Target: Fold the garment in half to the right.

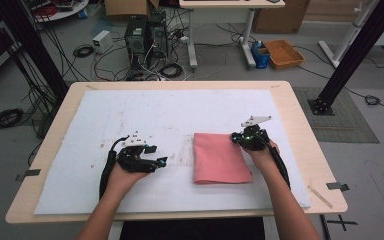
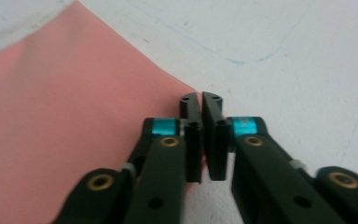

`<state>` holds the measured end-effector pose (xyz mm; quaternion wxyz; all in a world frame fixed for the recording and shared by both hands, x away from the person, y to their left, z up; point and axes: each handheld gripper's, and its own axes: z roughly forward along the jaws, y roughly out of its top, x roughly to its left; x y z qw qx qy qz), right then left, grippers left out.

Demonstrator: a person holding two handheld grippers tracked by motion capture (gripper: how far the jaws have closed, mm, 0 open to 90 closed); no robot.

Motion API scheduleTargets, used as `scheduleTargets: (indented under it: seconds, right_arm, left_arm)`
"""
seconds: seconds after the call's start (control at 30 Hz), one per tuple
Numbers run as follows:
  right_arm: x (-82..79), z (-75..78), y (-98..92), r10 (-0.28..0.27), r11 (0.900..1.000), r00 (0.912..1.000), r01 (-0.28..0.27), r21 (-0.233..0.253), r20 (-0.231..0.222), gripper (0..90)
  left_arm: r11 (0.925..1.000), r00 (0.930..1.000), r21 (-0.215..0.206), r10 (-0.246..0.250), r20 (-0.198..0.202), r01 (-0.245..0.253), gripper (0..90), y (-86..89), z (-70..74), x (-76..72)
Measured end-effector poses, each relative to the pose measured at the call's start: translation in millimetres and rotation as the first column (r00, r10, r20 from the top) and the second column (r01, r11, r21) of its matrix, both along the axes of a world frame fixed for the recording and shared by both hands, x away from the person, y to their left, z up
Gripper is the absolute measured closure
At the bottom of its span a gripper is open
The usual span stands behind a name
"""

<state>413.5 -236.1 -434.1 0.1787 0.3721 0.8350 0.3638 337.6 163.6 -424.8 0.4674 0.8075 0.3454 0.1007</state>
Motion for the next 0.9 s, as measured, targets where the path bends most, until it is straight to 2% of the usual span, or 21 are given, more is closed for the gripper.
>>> scheduleTargets:
  seconds: [0.2,0.3,0.47,0.6,0.77,0.8,0.9]
  right_arm:
    - [3.4,-4.5,-5.0,-0.045,0.998,0.9989,0.044,-0.047,-0.015,90.0]
    - [-0.2,-2.3,-10.3,-0.053,0.998,0.9986,0.053,-0.023,-0.004,89.3]
    - [-13.2,10.2,-18.0,-0.063,0.997,0.9974,0.061,0.049,0.036,64.7]
    - [-25.3,22.1,-23.4,-0.077,0.991,0.9939,0.068,0.112,0.079,47.0]
    - [-35.5,32.4,-26.4,-0.060,0.988,0.9906,0.041,0.152,0.123,40.4]
    - [-37.5,34.4,-27.4,-0.054,0.986,0.9900,0.033,0.162,0.130,38.9]
    - [-40.2,36.8,-29.0,-0.051,0.985,0.9894,0.028,0.169,0.136,37.1]
  left_arm:
    - [1.0000,1.0000,0.006,0.003,0.000,-0.003,34.8,-0.2,-0.9,0.1]
    - [0.9999,1.0000,0.011,0.003,0.001,-0.003,34.8,0.0,-1.4,0.3]
    - [1.0000,1.0000,0.004,0.007,0.003,-0.007,34.3,1.4,-0.9,0.0]
    - [1.0000,1.0000,-0.003,0.004,0.009,-0.004,32.8,1.9,-0.4,-0.1]
    - [0.9999,0.9998,-0.006,-0.015,0.016,0.015,29.1,0.6,0.6,0.6]
    - [0.9996,0.9993,-0.014,-0.025,0.029,0.025,28.1,0.2,2.7,-0.1]
    - [0.9993,0.9987,-0.020,-0.031,0.040,0.032,27.0,0.8,5.0,-0.8]
